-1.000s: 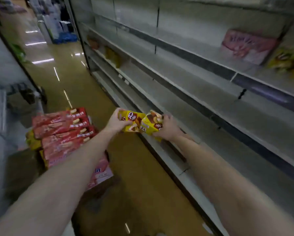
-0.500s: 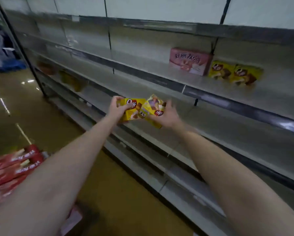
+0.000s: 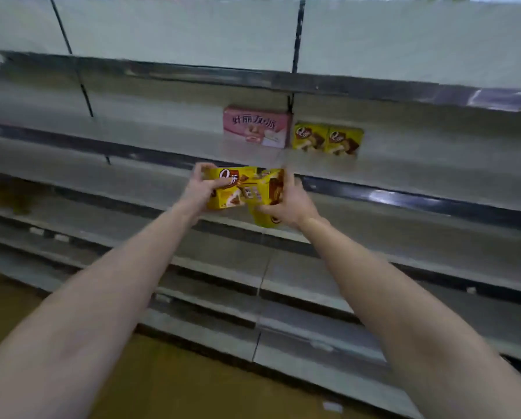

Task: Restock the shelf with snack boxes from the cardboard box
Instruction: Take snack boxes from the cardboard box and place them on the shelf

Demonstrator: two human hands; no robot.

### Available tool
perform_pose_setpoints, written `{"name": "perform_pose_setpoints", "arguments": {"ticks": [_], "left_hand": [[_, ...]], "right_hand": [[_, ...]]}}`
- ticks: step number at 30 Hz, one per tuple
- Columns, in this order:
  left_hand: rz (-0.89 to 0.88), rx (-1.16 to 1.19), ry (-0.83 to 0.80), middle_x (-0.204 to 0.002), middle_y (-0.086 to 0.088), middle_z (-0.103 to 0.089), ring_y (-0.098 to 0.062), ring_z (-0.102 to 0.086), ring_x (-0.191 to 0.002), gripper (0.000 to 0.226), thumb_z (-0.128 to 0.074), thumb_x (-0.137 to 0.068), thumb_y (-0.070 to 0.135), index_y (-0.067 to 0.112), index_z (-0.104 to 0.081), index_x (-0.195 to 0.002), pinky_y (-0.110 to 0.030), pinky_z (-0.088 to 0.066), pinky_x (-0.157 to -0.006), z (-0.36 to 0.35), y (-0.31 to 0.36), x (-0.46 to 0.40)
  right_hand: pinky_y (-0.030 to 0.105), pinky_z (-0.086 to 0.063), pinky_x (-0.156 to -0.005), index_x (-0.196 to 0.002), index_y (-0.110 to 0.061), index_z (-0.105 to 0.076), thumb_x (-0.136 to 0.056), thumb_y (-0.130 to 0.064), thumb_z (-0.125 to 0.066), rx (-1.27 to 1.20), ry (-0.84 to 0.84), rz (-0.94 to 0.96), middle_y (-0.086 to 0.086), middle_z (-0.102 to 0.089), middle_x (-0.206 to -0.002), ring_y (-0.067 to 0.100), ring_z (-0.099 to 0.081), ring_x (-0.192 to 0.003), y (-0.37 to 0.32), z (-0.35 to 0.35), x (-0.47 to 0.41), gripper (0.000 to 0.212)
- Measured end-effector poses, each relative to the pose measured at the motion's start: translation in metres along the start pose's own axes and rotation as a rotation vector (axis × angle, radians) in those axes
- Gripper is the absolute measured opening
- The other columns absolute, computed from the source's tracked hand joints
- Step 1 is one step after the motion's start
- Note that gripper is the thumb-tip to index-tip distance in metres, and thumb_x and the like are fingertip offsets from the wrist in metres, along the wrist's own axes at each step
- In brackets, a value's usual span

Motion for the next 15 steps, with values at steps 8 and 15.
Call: {"name": "perform_pose_setpoints", "arguments": {"ticks": [8, 15], "left_hand": [[-0.082, -0.188, -0.141, -0.115, -0.007, -0.061, -0.022, -0.063, -0.099, 0.07, -0.083, -0.075, 0.009, 0.01, -0.044, -0.133, -0.031, -0.054, -0.079, -0.031, 0.028, -0.035], [-0.178, -0.281, -0.205, -0.115, -0.009, -0.058, -0.025, -0.061, -0.105, 0.074, -0.082, -0.072, -0.005, 0.008, -0.045, -0.135, -0.046, -0.055, -0.088, -0.054, 0.049, -0.059]], "right_hand": [[0.049, -0.054, -0.089, -0.137, -0.032, -0.031, -0.067, -0.062, -0.079, 0.091, 0.115, -0.138, 0.011, -0.051, -0.123, 0.033, -0.058, -0.109, 0.003, 0.028, -0.01, 0.09], [0.05, -0.044, -0.107, -0.154, -0.02, -0.012, -0.063, -0.065, -0.082, -0.051, 0.295, -0.301, 0.02, -0.023, -0.155, 0.04, -0.042, -0.135, 0.016, 0.048, -0.029, 0.123]]}}
Point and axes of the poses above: each hand's wrist, its own x-axis away from the middle knuckle, its own z-axis out of the back of the hand, y = z × x, the point moved 4 cm from there along -x, towards the middle knuckle
